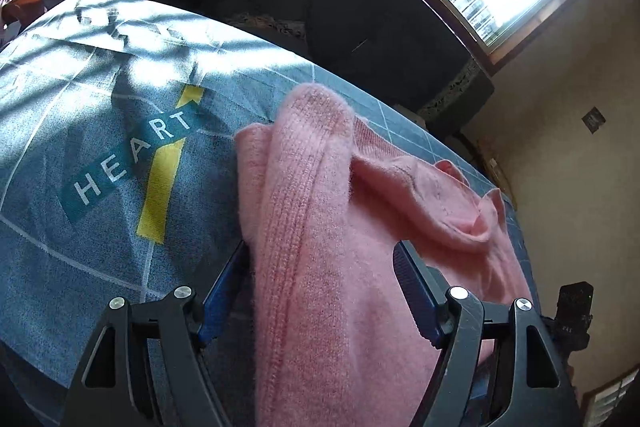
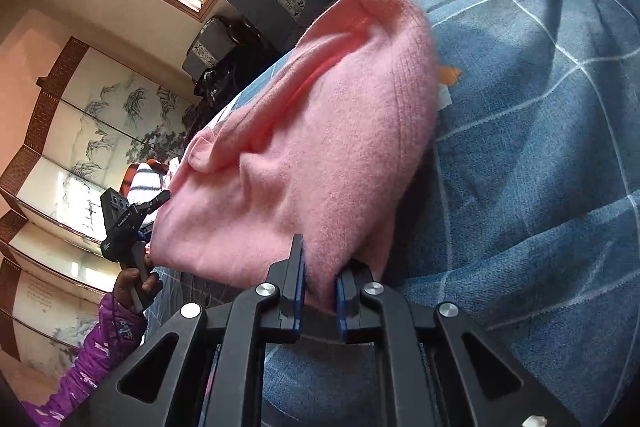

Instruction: Fold small clothes

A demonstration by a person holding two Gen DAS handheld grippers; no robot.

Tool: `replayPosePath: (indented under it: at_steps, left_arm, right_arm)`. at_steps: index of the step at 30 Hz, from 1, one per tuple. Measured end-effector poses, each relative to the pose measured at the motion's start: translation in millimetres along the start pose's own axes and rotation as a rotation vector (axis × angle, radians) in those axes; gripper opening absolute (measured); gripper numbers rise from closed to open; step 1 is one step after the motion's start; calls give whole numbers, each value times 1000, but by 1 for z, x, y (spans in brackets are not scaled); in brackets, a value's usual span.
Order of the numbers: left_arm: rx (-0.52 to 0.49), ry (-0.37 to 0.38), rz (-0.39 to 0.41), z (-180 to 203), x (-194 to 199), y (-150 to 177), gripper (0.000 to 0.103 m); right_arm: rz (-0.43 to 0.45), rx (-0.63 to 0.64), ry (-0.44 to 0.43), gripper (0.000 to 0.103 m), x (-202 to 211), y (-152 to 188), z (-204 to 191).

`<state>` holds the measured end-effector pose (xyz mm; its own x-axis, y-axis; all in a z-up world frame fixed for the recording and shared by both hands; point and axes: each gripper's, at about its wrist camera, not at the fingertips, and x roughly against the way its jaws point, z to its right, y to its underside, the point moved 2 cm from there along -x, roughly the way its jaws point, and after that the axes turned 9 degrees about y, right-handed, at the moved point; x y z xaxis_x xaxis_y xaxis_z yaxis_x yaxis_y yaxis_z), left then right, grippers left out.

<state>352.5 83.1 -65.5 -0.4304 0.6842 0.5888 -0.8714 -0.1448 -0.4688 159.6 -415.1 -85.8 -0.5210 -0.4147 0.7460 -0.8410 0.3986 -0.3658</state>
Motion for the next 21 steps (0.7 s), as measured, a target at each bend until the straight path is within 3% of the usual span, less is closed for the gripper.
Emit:
replayPosePath:
  at_steps: [7, 9, 11, 14, 16, 17, 19, 21]
  left_arm:
    - [-64, -8, -1, 11, 22, 44, 76]
    - [-108, -94, -27, 10, 18, 55, 77]
    - [-144, -172, -62, 9, 14, 58, 77]
    - [-198, -260, 17, 22, 33, 53, 77]
    - [-191, -192, 38, 35, 45, 47, 77]
    - [-191, -149, 49, 41, 49, 43, 78]
    - [-193, -114, 32, 54, 43, 33, 85]
    - [-170, -61, -45, 62, 20, 27, 90]
  right_arm:
    - [-37, 28, -11, 12, 24, 27, -1]
    - [-51, 64, 24, 12, 24, 36, -1]
    - [-65, 111, 115, 15, 19, 41, 6]
    - [1, 102, 209, 16, 29, 28, 13]
    - [102, 113, 280, 19, 48, 13, 11]
    - [135, 119, 271, 19, 56, 4, 7]
    - [144, 143, 221, 19, 60, -13, -6]
    - [104, 218, 181, 19, 45, -28, -30]
